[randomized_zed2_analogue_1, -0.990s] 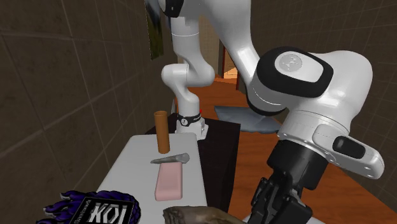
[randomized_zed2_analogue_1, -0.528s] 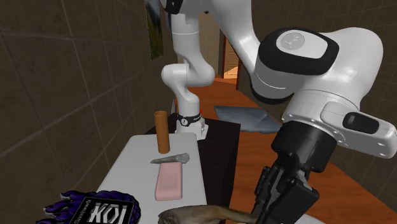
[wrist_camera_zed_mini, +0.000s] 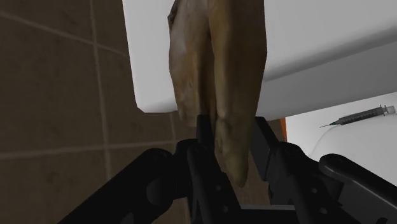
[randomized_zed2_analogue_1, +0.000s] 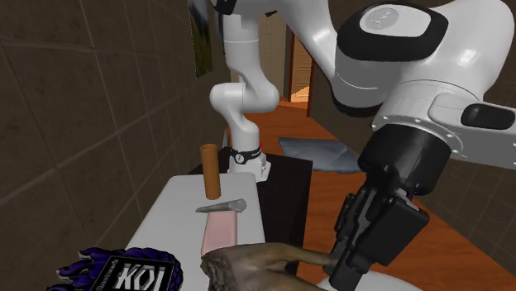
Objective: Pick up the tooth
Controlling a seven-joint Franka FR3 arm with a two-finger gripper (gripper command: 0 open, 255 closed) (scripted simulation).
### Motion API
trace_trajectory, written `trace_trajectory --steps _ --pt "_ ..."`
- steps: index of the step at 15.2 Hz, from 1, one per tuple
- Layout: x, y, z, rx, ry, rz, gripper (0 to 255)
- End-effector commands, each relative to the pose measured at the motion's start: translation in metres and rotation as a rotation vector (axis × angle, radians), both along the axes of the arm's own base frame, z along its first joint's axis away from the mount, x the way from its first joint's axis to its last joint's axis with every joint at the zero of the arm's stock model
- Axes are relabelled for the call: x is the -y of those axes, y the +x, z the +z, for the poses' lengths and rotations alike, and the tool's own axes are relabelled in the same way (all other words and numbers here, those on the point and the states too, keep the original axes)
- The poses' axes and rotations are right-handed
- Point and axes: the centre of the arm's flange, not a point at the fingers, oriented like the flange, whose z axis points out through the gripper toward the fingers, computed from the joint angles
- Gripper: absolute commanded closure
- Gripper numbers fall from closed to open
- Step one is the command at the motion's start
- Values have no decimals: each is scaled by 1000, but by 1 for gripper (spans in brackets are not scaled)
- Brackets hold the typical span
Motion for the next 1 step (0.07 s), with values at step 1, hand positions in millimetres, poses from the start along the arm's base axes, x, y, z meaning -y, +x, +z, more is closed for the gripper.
trace_trajectory --steps 1 --pt "0 -1 3 0 0 0 255"
